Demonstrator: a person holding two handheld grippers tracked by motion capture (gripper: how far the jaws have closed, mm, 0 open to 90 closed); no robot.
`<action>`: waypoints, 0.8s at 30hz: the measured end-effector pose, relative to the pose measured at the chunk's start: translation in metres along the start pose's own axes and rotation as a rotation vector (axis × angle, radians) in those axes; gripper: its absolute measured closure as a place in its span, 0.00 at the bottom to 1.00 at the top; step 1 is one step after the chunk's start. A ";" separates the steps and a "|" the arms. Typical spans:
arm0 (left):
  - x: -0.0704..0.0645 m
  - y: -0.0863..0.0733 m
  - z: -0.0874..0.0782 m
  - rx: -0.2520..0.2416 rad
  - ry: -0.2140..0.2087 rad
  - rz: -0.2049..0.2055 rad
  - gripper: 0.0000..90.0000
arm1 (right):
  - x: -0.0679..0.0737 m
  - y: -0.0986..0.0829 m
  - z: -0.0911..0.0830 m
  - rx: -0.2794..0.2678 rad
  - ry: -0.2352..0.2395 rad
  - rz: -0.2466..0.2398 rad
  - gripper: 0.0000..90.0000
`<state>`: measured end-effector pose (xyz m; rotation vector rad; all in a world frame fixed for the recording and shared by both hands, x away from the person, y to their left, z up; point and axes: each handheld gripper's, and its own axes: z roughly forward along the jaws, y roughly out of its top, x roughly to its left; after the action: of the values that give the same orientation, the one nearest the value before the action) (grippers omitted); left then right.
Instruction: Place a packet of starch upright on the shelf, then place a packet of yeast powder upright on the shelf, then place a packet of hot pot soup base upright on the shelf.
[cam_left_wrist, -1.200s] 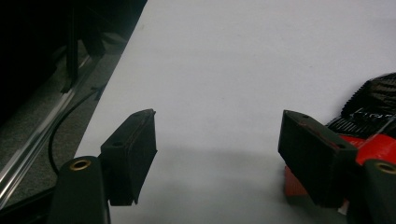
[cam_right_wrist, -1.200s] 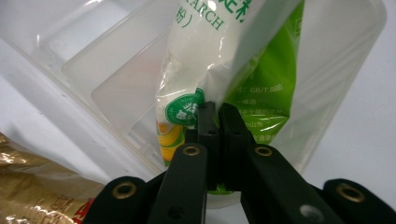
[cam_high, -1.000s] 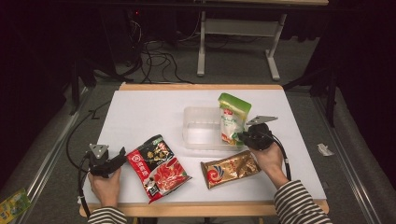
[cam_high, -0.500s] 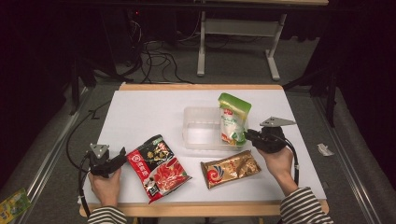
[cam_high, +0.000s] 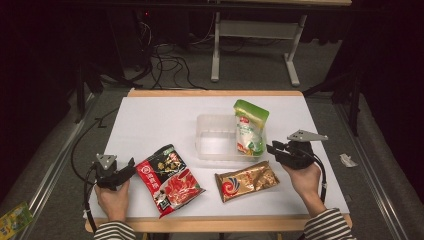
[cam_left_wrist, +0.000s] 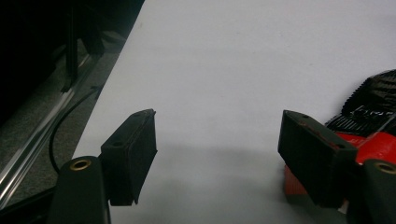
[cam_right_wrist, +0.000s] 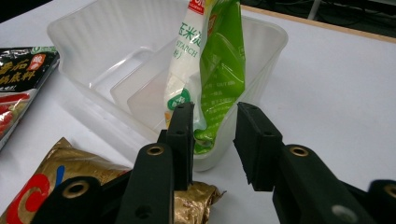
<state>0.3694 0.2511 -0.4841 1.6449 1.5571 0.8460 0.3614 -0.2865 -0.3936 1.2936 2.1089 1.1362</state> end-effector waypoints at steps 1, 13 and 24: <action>0.000 0.000 0.000 0.000 0.000 0.000 0.32 | 0.000 -0.001 0.000 0.004 0.001 0.002 0.74; 0.000 0.000 0.001 0.003 -0.005 -0.006 0.32 | -0.001 -0.017 -0.006 0.012 0.002 0.022 0.71; 0.000 0.000 0.001 0.001 -0.006 -0.007 0.32 | -0.003 -0.038 -0.014 0.014 0.000 0.063 0.69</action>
<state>0.3701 0.2513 -0.4844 1.6405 1.5588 0.8361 0.3325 -0.3037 -0.4165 1.3760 2.0928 1.1488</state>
